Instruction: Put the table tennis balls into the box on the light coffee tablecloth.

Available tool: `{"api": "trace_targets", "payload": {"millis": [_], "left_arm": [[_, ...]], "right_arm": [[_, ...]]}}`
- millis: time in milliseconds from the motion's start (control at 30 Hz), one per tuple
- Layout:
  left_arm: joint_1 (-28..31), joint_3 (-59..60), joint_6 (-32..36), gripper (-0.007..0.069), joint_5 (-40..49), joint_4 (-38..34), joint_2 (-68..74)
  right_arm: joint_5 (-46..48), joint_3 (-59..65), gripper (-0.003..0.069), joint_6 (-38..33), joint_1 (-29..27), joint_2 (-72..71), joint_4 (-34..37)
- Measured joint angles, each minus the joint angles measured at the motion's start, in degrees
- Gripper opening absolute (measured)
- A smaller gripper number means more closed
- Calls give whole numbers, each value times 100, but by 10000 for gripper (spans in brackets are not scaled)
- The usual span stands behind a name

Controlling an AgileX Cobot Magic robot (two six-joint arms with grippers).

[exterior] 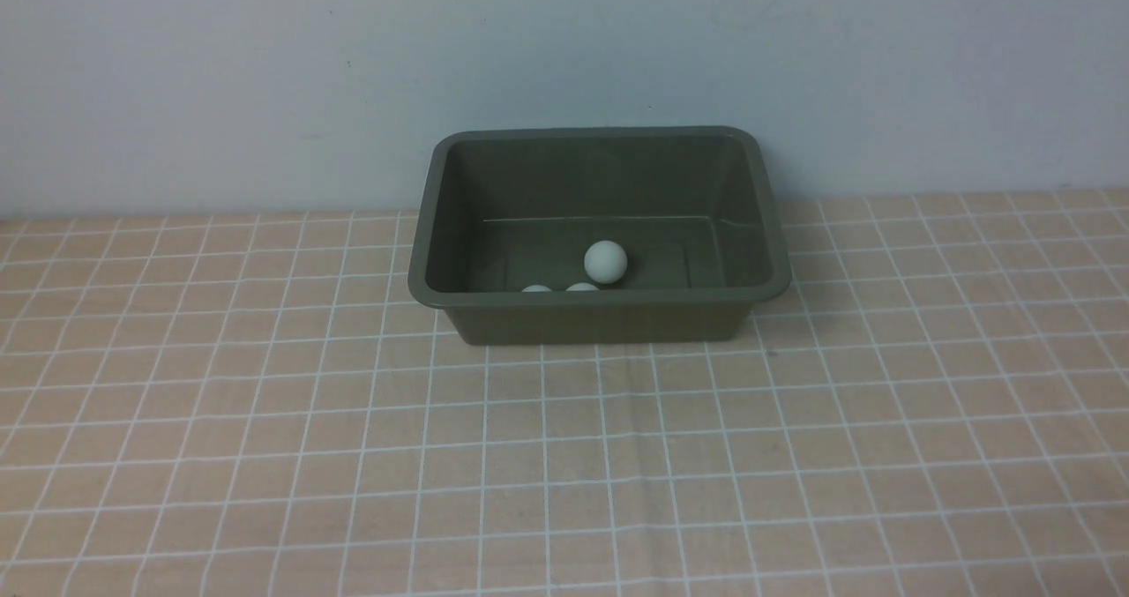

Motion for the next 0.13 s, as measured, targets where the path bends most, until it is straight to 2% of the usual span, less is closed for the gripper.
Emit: {"api": "trace_targets", "payload": {"millis": [133], "left_arm": [[0,0,0,-69,0,0,0]], "right_arm": [[0,0,-16,0,0,0,0]]}}
